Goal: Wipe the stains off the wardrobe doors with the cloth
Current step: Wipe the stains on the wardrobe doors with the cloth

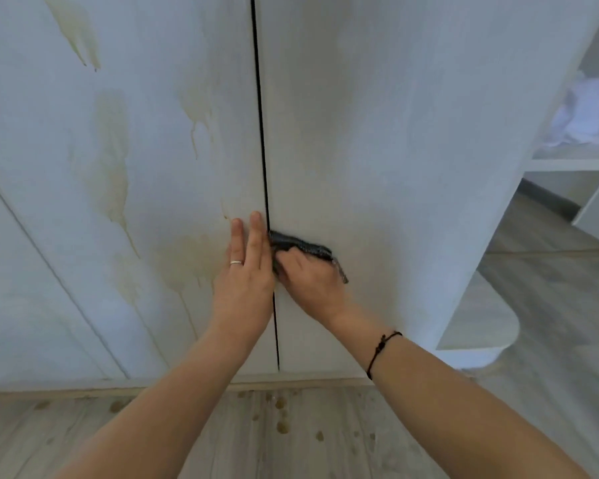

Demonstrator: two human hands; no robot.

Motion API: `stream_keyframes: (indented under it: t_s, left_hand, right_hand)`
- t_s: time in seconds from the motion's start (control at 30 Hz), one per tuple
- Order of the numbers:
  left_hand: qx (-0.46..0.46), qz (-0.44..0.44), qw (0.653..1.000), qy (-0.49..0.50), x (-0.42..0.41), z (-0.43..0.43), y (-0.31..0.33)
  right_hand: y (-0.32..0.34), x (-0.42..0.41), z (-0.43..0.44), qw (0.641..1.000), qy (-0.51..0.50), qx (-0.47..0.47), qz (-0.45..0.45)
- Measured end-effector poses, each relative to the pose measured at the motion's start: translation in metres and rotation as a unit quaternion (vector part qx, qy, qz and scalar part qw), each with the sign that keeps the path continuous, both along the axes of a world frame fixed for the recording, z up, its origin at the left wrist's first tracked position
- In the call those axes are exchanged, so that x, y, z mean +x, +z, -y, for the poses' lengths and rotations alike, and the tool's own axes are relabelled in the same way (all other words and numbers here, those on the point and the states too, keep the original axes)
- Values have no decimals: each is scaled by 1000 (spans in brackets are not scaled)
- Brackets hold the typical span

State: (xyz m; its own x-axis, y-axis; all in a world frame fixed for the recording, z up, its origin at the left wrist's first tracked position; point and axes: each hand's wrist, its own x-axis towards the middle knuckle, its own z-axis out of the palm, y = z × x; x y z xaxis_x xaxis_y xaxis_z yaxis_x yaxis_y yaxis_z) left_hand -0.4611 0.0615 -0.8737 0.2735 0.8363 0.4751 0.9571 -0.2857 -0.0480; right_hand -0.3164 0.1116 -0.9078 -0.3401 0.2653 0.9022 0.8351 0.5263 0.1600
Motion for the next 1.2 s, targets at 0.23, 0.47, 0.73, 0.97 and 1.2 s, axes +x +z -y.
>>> stream_keyframes:
  t_s: [0.23,0.47,0.73,0.97,1.2]
  left_hand:
    - [43,-24,998,45,18,-3,-19]
    - [44,-27,999,16,11,-5,-42]
    - [39,-11,998,37,24,-3,-59]
    - [31,-39,999,23,18,-5,-72]
    - [22,15,1000,10,20,-17,-83]
  right_hand:
    - [-128,171,30,940,-28,-241,241]
    - [-71,217,39,984,-114,-75,116]
    - [-67,172,23,997,-66,20,24]
    - [-232,212,47,796,-103,-526,282]
    - [-218,203,31,769,-90,-581,250]
